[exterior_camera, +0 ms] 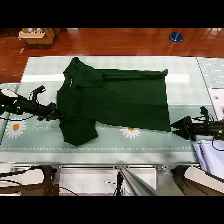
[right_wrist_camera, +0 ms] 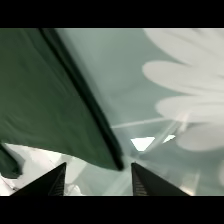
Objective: Fold the shirts.
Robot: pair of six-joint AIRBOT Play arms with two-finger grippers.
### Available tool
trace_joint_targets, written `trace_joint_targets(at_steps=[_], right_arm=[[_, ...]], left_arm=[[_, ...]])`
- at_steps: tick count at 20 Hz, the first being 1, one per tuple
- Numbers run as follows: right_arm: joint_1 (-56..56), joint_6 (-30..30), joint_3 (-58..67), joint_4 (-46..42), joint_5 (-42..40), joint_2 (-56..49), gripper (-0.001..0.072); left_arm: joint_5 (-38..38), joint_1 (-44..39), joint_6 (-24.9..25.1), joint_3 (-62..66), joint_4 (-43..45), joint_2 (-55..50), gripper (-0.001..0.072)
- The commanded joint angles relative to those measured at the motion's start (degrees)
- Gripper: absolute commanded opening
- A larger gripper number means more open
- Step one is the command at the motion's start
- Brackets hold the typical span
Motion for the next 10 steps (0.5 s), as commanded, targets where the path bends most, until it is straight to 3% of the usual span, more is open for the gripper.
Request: trace_joint_targets(at_steps=[1,2,3,4,8,10], right_arm=[[5.3,-0.2,-2.7,2.7,-8.2,-0.1,0.0490],[8.2,1.0,-2.7,3.1,-10.4,-0.1,0.0424],[10.4,2.0,-2.7,4.0,-12.0,-0.1,0.0244],[11.9,1.9,-2.5,6.2,-12.3,-0.1,0.0013],[11.8,-5.2,2.5,15.5,-2.4,1.8,0.0020],[11.8,-5.6,8.3,18.9,2.2,6.9,0.0020]], left_arm=[[0.0,0.0,0.0,0.0,0.0,0.0,0.0034],[-0.1,0.0,0.0,0.0,0.0,0.0,0.0034],[-0.1,0.0,0.0,0.0,0.0,0.0,0.0034],[-0.4,0.1,0.0,0.0,0.0,0.0,0.0034],[-4.3,0.1,3.9,3.3,-3.8,3.3,0.0032],[-4.3,0.3,5.0,7.4,-8.2,9.1,0.0031]])
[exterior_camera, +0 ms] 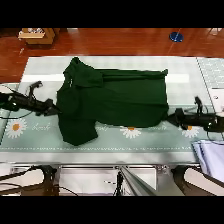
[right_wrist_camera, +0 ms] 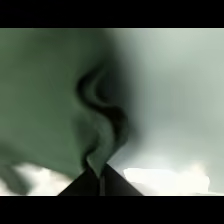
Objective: Fold the shirts.
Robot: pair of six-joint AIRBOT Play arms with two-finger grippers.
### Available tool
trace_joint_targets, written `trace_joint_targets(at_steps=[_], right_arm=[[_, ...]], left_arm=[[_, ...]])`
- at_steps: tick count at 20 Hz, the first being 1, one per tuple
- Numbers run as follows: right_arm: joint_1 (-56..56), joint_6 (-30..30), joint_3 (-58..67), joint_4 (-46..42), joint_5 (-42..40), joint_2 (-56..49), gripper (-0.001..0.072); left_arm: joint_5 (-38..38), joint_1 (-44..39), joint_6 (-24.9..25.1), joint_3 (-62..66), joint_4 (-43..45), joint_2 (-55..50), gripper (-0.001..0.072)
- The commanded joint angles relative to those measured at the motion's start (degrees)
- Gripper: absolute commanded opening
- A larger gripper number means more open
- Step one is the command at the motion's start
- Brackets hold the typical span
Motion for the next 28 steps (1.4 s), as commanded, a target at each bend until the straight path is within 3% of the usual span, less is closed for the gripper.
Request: trace_joint_targets(at_steps=[1,5,10,12,16,18,21,24,28], right_arm=[[0.7,-2.4,8.9,9.3,7.2,7.5,0.0020],[0.7,-2.2,26.4,18.4,0.5,21.0,0.0020],[0.7,5.1,50.9,11.3,-7.8,29.4,0.0019],[0.7,11.3,59.0,3.7,-9.3,30.8,0.0019],[0.7,23.2,70.8,-7.9,-9.3,32.1,0.0019],[0.7,26.5,75.0,-13.6,-5.2,32.7,0.0019],[0.7,28.8,80.9,-22.9,9.3,33.4,0.0019],[0.7,28.8,82.7,-30.1,18.7,35.6,0.0019],[0.8,26.9,82.6,-40.1,35.8,36.5,0.0019]], left_arm=[[-1.3,0.3,3.0,6.6,-8.0,8.4,0.0031],[1.7,1.1,2.8,21.5,-15.6,23.1,0.0032],[13.8,1.1,2.0,39.1,-12.2,38.5,0.0031],[18.6,1.1,-3.3,44.4,-3.6,43.2,0.0032],[17.8,1.1,-15.1,51.0,10.6,49.4,0.0032],[15.8,0.9,-17.6,52.6,15.2,52.0,0.0031],[8.2,0.2,-21.2,55.6,17.9,53.7,0.0031],[-4.0,-0.5,-21.2,58.4,19.9,53.7,0.0031],[-13.5,-0.5,-21.2,58.6,20.6,53.1,0.0031]])
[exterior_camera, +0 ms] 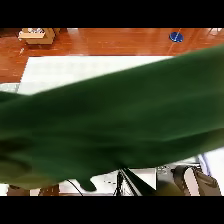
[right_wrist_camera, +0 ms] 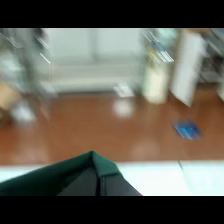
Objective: Fold the shirts.
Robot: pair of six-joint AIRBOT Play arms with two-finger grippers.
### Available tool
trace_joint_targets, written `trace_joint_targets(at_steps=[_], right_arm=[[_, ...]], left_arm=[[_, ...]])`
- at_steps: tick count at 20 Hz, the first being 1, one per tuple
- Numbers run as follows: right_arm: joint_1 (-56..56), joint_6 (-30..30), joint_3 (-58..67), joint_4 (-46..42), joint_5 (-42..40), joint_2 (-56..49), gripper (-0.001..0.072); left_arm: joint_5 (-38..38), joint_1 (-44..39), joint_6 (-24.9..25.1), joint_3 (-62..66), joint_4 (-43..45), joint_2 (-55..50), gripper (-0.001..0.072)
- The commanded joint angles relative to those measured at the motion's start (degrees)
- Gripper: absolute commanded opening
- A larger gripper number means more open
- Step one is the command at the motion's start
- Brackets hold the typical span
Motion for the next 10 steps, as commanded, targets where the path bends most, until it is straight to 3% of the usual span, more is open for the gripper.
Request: trace_joint_targets(at_steps=[1,4,10], right_arm=[[1.4,-0.7,0.9,-8.7,16.6,0.1,0.0019],[4.4,-0.8,0.6,-9.9,17.7,-1.9,0.0019],[4.4,-2.2,-16.0,-8.8,16.0,-8.0,0.0018]], left_arm=[[-11.3,-0.1,-0.6,0.8,1.7,-0.9,0.0031],[-19.4,-0.2,-0.4,0.1,0.9,-4.8,0.0031],[-14.6,-0.1,-0.4,-14.2,-3.5,-12.3,0.0031]])
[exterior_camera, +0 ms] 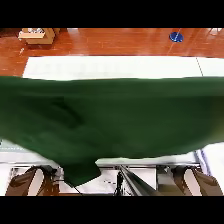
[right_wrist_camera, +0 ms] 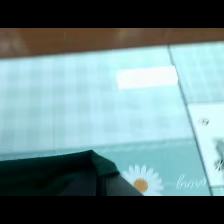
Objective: Fold the shirts.
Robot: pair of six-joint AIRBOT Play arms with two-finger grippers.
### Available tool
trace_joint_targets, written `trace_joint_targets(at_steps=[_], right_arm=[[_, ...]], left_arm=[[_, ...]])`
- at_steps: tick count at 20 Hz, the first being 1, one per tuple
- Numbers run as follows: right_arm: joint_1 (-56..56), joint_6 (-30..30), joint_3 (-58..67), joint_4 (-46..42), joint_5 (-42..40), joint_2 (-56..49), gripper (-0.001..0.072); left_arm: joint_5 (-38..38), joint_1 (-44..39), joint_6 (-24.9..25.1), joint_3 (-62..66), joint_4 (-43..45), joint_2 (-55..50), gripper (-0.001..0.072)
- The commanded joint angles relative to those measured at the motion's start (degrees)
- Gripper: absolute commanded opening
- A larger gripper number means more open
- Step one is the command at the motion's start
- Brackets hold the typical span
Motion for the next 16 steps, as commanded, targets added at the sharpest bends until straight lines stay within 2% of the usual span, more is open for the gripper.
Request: trace_joint_targets(at_steps=[1,6,8,10,16], right_arm=[[0.3,-0.9,-10.6,0.4,-1.2,-4.7,0.0018],[0.3,-1.1,-18.6,6.4,-8.0,-17.5,0.0019],[0.3,-1.1,-18.6,8.3,-12.0,-22.8,0.0018],[0.3,-1.1,-18.6,8.7,-15.0,-27.2,0.0018],[6.6,-4.8,-18.6,6.6,-30.4,-36.3,0.0018]], left_arm=[[2.1,0.0,0.0,-9.1,-3.3,-5.2,0.0031],[7.8,-3.2,0.4,-18.7,-7.1,-17.2,0.0031],[10.4,-7.7,5.2,-19.0,-6.7,-24.3,0.0031],[13.9,-10.3,4.9,-19.0,-6.6,-31.2,0.0031],[32.5,-12.8,4.1,-19.0,-6.6,-40.5,0.0032]])
